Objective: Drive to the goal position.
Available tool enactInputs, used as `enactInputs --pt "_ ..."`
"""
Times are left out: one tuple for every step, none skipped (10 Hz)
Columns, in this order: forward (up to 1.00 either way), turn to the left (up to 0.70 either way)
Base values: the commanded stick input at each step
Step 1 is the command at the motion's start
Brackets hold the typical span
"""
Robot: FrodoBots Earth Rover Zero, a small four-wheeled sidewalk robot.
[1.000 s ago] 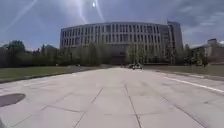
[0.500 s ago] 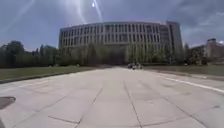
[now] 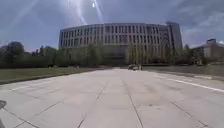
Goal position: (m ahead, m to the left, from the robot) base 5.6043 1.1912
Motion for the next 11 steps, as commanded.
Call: enactInputs --pt "0.5 -0.02" --pt "0.5 -0.02" --pt "0.5 -0.01" --pt "0.5 0.0" --pt "0.5 0.0" --pt "0.5 0.0" --pt "0.5 0.0" --pt "0.5 0.0" --pt "0.5 0.0" --pt "0.5 0.0" --pt "0.5 0.0"
